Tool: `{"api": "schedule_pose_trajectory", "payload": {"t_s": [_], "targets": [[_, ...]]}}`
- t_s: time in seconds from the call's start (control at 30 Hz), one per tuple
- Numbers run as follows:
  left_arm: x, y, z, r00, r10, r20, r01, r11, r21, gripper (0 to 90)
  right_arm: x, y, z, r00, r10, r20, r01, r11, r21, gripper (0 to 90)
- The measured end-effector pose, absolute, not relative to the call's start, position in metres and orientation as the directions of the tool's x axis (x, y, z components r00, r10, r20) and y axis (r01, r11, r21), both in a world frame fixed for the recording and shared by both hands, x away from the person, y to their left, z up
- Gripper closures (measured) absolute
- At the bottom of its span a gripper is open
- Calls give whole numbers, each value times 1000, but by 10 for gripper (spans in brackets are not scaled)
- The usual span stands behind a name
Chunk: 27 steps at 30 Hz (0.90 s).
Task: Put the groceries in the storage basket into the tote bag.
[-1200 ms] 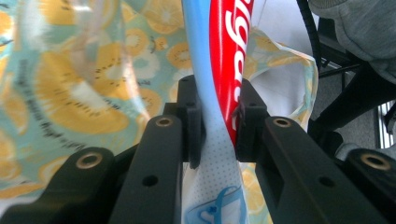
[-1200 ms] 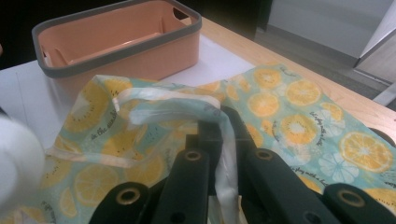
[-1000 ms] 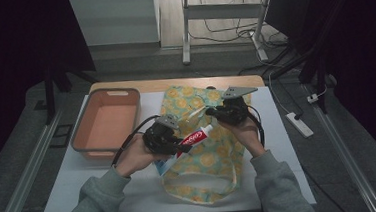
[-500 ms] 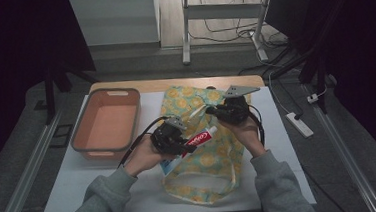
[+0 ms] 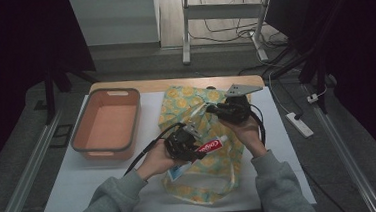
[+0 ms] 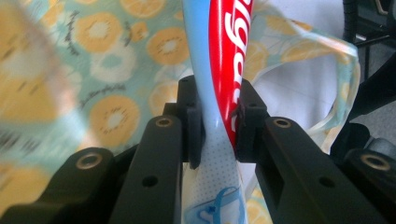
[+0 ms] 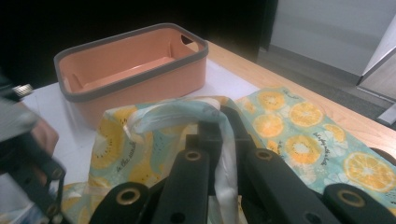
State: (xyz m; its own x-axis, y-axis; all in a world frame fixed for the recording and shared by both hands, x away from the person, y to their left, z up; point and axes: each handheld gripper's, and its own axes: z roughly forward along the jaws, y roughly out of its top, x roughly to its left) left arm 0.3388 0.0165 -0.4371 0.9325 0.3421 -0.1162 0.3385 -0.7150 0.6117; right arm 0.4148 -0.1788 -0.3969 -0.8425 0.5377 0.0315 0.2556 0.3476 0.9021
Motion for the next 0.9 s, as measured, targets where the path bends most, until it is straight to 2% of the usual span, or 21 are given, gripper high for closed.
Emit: {"api": "schedule_pose_trajectory", "payload": {"t_s": [0.17, 0.57, 0.9], "targets": [[334, 6, -434, 942, 320, -104, 314, -728, 609, 755, 414, -179, -397, -844, 535, 31, 254, 349, 902, 893], [358, 9, -465, 916, 388, -104, 381, -756, 532, 755, 413, -183, -394, -839, 543, 35, 252, 332, 909, 893], [364, 27, -468, 899, 419, -129, 421, -741, 524, 755, 411, -188, -390, -837, 546, 30, 243, 323, 915, 893]]}}
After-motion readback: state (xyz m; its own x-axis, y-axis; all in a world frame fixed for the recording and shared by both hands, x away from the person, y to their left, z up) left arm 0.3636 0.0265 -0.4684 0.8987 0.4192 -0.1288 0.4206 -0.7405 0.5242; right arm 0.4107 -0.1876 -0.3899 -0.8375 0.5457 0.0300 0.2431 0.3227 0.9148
